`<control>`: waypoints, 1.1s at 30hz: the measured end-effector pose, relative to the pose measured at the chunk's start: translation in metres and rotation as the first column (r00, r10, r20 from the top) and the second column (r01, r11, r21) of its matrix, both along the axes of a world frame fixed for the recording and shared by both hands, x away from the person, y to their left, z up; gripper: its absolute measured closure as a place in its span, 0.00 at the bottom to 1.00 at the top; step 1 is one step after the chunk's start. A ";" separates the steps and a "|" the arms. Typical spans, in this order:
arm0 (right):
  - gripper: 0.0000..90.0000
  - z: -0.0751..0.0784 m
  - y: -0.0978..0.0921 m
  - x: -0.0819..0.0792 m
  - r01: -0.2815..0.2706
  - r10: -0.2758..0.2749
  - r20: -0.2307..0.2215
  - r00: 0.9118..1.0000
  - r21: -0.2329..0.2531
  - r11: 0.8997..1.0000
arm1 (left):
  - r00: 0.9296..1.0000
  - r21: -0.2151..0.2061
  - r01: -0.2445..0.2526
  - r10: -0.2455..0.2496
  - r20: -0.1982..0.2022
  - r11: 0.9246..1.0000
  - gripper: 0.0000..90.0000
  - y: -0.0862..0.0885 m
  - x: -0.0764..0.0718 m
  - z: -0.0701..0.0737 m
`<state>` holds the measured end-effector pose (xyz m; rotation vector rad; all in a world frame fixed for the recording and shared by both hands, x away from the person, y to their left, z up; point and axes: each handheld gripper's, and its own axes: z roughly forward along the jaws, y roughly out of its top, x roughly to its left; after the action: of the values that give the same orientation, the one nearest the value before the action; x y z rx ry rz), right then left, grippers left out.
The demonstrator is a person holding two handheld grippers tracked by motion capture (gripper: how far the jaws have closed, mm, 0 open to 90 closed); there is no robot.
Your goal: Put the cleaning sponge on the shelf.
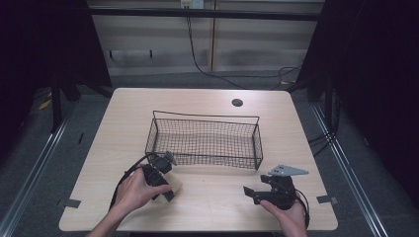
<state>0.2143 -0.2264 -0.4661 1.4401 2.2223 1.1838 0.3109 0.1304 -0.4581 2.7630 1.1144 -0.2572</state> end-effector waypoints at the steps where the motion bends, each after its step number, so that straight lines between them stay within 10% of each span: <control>1: 0.21 0.000 0.000 0.000 0.000 0.000 0.000 1.000 0.000 1.000 | 1.000 0.001 0.003 -0.003 0.000 1.000 0.34 0.000 -0.001 0.000; 33: 0.21 0.000 0.000 0.000 0.000 0.000 0.004 1.000 -0.007 1.000 | 0.998 -0.092 0.067 -0.067 0.011 0.993 0.34 0.011 -0.004 0.030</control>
<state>0.2142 -0.2262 -0.4659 1.4342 2.2218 1.1761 0.3070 0.1418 -0.4285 2.7204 0.9833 -0.2971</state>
